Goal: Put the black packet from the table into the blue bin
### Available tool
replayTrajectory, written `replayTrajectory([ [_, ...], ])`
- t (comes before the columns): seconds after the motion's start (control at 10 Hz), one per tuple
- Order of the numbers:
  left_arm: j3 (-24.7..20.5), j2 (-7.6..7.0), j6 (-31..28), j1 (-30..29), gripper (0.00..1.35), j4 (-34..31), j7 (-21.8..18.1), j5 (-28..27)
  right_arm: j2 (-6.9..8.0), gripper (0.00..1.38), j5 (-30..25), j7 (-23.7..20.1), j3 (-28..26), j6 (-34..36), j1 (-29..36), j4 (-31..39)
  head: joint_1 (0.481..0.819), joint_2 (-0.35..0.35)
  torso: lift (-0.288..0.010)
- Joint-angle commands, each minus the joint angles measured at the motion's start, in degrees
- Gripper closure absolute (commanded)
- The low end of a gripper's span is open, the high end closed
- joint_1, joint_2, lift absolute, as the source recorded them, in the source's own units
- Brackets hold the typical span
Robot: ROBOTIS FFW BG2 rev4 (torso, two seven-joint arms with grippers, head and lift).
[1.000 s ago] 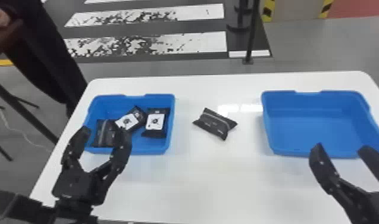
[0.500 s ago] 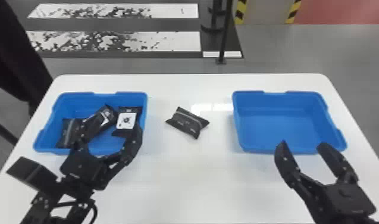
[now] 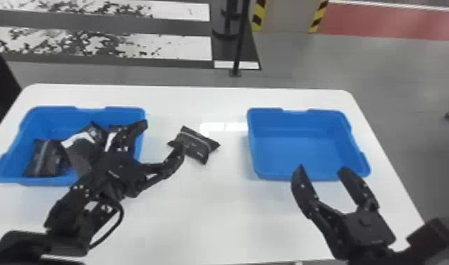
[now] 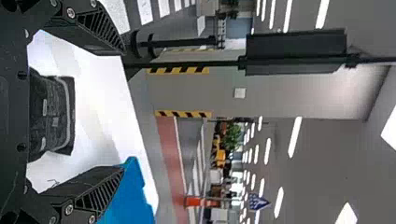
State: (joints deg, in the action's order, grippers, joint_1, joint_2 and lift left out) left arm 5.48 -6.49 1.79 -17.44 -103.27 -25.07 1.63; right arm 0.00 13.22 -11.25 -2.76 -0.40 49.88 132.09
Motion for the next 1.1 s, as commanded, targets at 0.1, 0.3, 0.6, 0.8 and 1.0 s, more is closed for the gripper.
replayTrajectory([
  [0.1, 1.6, 1.21, -8.0, 8.7, 0.16, 6.3, -3.4, -8.1, 0.05, 0.15, -0.1, 0.0, 0.4, 0.0, -0.7, -0.4, 0.695, -0.154, -0.11],
  [0.3, 3.2, 2.09, -14.0, 13.8, 0.16, 9.8, -4.5, -14.2, 0.05, 0.15, -0.1, 0.0, 0.5, 0.0, -0.9, -0.7, 0.695, -0.159, -0.11],
  [0.6, 7.2, 2.62, -20.9, 20.0, 0.16, 15.0, -5.7, -16.5, 0.05, 0.15, -0.1, 0.0, 0.6, 0.0, -1.2, -1.0, 0.695, -0.167, -0.11],
  [0.8, 12.0, 2.88, -26.0, 24.3, 0.16, 19.1, -6.1, -13.7, 0.05, 0.15, -0.1, 0.0, 0.6, 0.0, -1.5, -1.1, 0.695, -0.185, -0.11],
  [1.0, 13.0, 3.67, -27.0, 27.7, 0.16, 24.0, -6.1, -14.4, 0.05, 0.15, -0.2, -0.1, 0.6, 0.0, -1.7, -1.1, 0.695, -0.228, -0.11],
])
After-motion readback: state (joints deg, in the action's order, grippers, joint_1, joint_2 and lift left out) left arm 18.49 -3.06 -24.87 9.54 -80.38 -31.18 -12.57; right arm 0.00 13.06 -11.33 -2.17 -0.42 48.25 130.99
